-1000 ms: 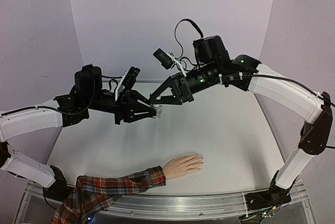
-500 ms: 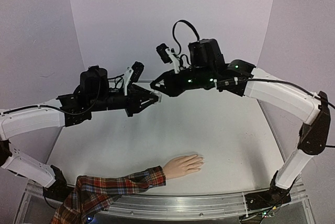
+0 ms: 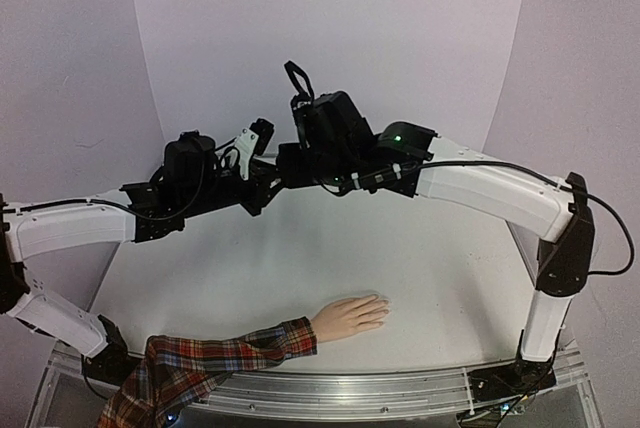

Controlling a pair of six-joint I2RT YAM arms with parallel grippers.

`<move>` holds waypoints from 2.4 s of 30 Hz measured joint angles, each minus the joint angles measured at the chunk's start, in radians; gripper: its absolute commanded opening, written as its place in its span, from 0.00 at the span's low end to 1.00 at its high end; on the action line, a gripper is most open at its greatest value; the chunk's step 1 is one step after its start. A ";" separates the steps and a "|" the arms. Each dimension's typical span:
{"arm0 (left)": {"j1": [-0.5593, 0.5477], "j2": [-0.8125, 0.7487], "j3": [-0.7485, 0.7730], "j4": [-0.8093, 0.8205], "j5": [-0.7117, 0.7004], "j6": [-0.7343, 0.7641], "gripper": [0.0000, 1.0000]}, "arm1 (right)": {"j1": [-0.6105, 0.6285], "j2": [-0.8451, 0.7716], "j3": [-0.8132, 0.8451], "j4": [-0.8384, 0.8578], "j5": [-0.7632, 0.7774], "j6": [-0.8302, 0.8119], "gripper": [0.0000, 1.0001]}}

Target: Paint the nails

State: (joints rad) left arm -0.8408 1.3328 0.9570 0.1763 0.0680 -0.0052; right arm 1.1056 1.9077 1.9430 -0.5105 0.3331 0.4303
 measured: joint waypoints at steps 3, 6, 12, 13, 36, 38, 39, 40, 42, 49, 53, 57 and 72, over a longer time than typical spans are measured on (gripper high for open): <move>0.023 -0.053 -0.058 0.019 0.086 0.007 0.00 | -0.009 -0.033 -0.011 -0.022 -0.128 -0.050 0.72; 0.025 -0.104 -0.096 0.033 0.220 0.014 0.00 | -0.034 -0.101 -0.063 -0.023 -0.313 -0.125 0.72; 0.022 -0.148 -0.098 0.041 0.497 0.028 0.00 | -0.101 -0.230 -0.163 -0.016 -0.700 -0.263 0.55; 0.022 -0.148 -0.094 0.038 0.540 0.028 0.00 | -0.107 -0.237 -0.169 -0.014 -0.747 -0.279 0.51; 0.022 -0.116 -0.014 -0.065 0.777 -0.042 0.00 | -0.122 -0.227 -0.186 -0.015 -1.035 -0.402 0.00; 0.019 -0.116 -0.014 -0.071 0.700 -0.050 0.00 | -0.127 -0.221 -0.186 -0.011 -0.990 -0.386 0.00; 0.015 -0.115 -0.014 -0.072 0.643 -0.052 0.00 | -0.128 -0.218 -0.186 -0.003 -0.939 -0.371 0.00; 0.012 -0.114 -0.014 -0.071 0.575 -0.056 0.00 | -0.128 -0.213 -0.186 0.007 -0.877 -0.351 0.00; 0.003 -0.098 -0.011 -0.065 0.391 -0.070 0.00 | -0.112 -0.188 -0.177 0.039 -0.671 -0.286 0.00; -0.018 0.059 0.067 -0.107 0.010 -0.082 0.00 | -0.031 0.006 -0.057 0.043 -0.024 0.004 0.03; -0.018 0.058 0.056 -0.096 -0.004 -0.077 0.00 | -0.015 0.041 -0.009 0.010 0.039 0.042 0.37; 0.008 0.003 -0.001 -0.034 0.035 -0.058 0.00 | -0.009 0.022 0.016 -0.050 -0.011 -0.009 0.52; 0.020 -0.163 -0.163 0.059 0.515 0.042 0.00 | -0.104 -0.221 -0.162 -0.073 -0.770 -0.273 0.48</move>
State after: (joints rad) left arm -0.8211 1.1701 0.7938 0.2353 0.5831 0.0365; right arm 1.0017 1.6867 1.7809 -0.5833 -0.4371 0.1568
